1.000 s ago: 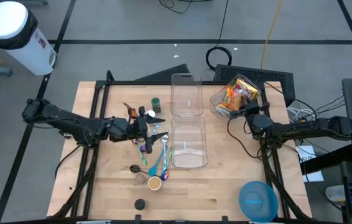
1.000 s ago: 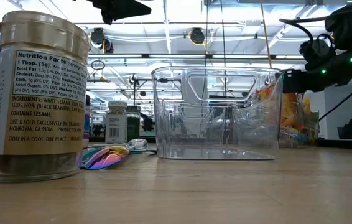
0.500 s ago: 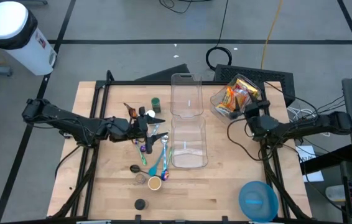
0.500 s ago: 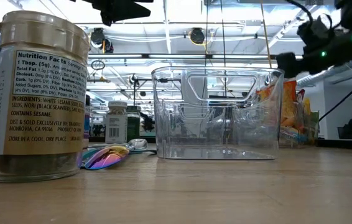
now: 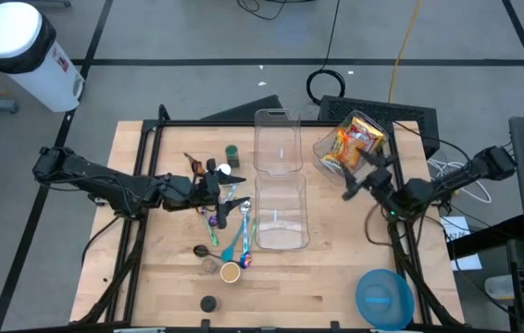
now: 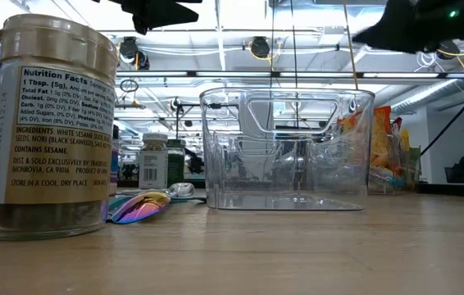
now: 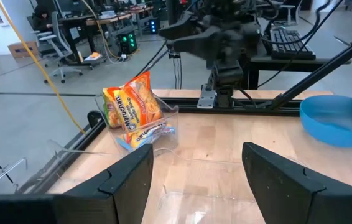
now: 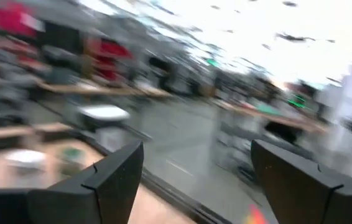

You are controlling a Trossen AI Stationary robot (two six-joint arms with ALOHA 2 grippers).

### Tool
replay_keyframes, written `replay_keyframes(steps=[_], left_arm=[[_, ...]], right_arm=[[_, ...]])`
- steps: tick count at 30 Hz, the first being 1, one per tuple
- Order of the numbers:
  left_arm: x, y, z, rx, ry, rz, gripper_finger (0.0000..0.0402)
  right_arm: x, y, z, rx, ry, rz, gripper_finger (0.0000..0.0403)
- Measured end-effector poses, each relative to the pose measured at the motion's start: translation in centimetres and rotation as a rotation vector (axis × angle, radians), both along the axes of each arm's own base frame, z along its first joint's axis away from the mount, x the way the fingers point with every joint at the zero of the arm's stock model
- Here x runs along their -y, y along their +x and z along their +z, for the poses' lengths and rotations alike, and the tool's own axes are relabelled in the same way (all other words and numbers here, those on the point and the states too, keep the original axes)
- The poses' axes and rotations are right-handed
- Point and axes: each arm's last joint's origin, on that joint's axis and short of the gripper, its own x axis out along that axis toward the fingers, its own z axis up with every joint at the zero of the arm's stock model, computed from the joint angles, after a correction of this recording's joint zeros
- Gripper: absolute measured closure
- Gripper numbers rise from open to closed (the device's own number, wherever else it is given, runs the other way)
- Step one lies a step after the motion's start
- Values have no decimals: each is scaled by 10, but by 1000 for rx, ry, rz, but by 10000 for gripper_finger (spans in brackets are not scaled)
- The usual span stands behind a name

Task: Pick & Place Food Item
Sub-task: Put the orange spice pack into the top left transparent bin

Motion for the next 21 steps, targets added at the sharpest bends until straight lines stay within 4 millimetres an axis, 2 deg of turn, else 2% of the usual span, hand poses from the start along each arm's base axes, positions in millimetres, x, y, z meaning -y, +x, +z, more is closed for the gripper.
replay_keyframes(steps=[6, 11, 15, 21], left_arm=[[-1, -3, -4, -52, -22, -3, 147], [-11, -26, 10, -32, -40, 43, 147], [-24, -49, -3, -41, -63, 198, 147], [-43, -87, -27, -12, -157, 574, 147]], right_arm=[[-11, 4, 3, 100, -69, 330, 117], [-12, 4, 4, 115, -67, 364, 117], [-12, 4, 4, 112, -67, 364, 117], [-12, 4, 4, 113, -66, 363, 117]])
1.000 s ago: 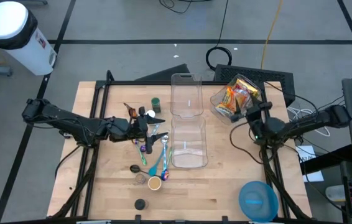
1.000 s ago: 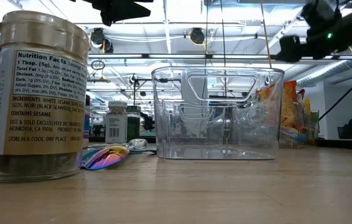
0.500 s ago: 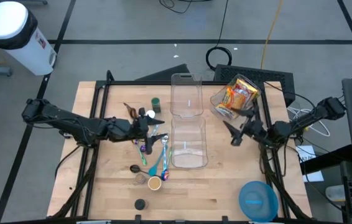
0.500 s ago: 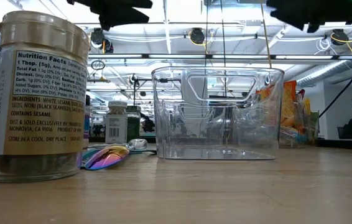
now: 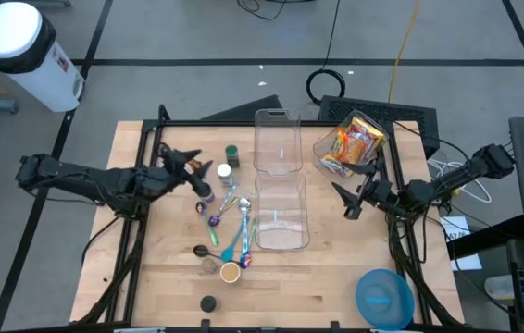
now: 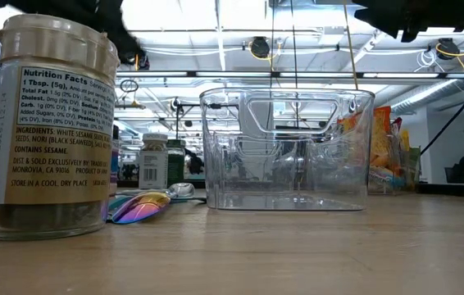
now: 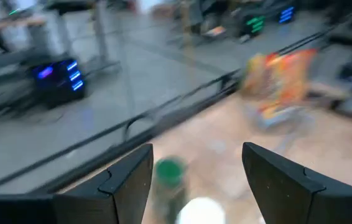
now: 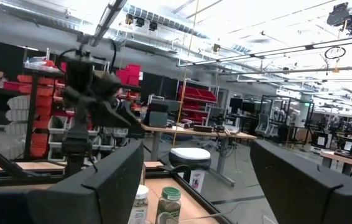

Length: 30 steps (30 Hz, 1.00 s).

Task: Pick & Place Food Item
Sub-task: Put the orange spice pack into the top left transparent bin

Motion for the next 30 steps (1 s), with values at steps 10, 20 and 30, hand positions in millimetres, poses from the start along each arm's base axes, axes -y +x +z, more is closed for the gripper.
replay_keyframes(steps=[10, 20, 30], left_arm=[[-20, -21, -27, 29, -273, 251, 147], [-39, -20, -44, -67, -424, 334, 147], [-55, -16, -62, -176, -467, 450, 147]], right_arm=[[0, 0, 0, 5, 8, 2, 122], [2, 0, 0, 9, 23, -6, 122], [6, 2, -2, 11, 53, -23, 122]])
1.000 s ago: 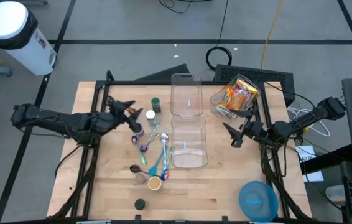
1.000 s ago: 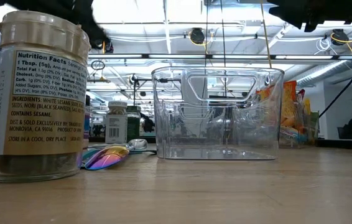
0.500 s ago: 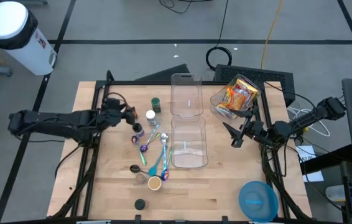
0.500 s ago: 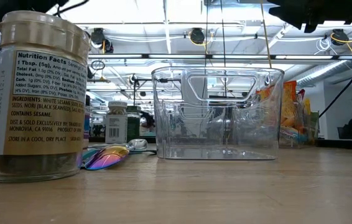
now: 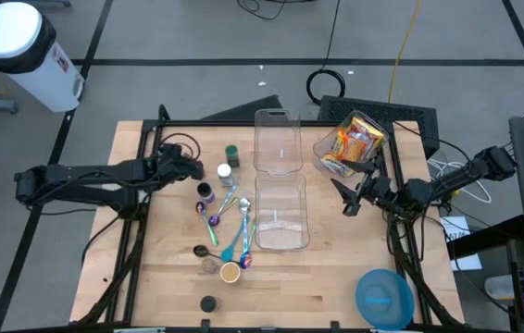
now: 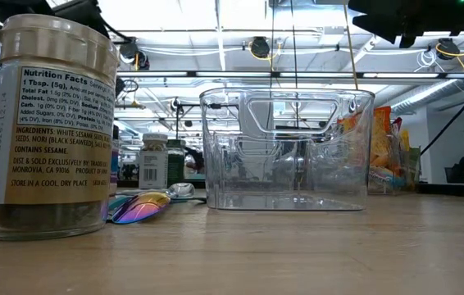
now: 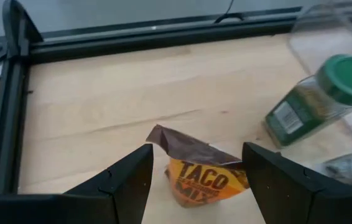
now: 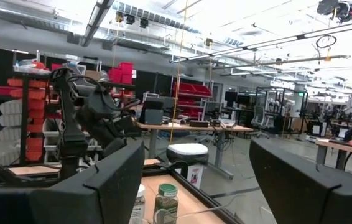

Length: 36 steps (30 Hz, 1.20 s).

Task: Pick & Place Food Item
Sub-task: Put the orange spice pack into the top left transparent bin

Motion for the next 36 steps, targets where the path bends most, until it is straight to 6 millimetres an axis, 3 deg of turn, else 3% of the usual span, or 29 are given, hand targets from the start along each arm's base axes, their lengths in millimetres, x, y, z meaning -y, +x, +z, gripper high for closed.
replay_keyframes(steps=[8, 17, 24, 36], left_arm=[[-4, 4, -4, -63, -19, -82, 147], [-1, 8, 7, 18, -18, -232, 147], [-1, 7, 8, 26, -20, -239, 147], [4, 13, 3, 85, -162, -306, 147]], right_arm=[[0, 0, -1, -6, 1, -2, 122], [0, 0, -1, -5, -1, 2, 122], [0, 1, -1, -10, -1, 3, 122], [0, 1, -1, -10, -1, 3, 122]])
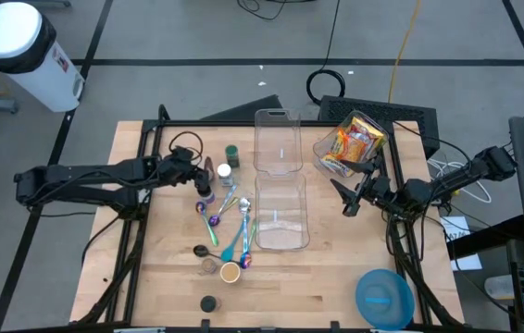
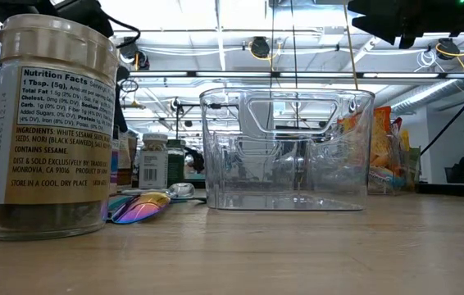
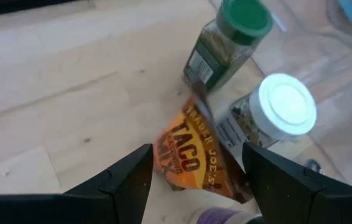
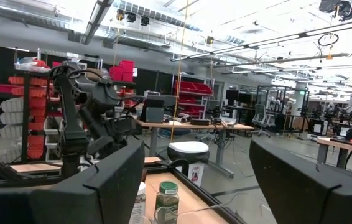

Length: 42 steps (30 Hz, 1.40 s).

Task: Pick & Place Food Item
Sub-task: Put the orange spice pack into the top left transparent bin

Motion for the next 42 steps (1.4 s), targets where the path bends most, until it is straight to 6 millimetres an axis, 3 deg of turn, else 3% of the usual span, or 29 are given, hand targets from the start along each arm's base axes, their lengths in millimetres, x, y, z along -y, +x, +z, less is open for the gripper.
replay_keyframes(steps=[12, 24, 33, 42], left_arm=[[-3, -1, 0, -37, 86, 62, 147], [-1, 3, 1, -9, 50, -55, 147], [-1, -4, -9, -150, 60, 25, 147], [-3, -2, -7, -207, 170, -85, 147]], right_arm=[[0, 0, 0, 0, 0, 0, 122], [0, 0, 0, 0, 0, 0, 122], [0, 0, 0, 0, 0, 0, 122], [0, 0, 0, 0, 0, 0, 122]])
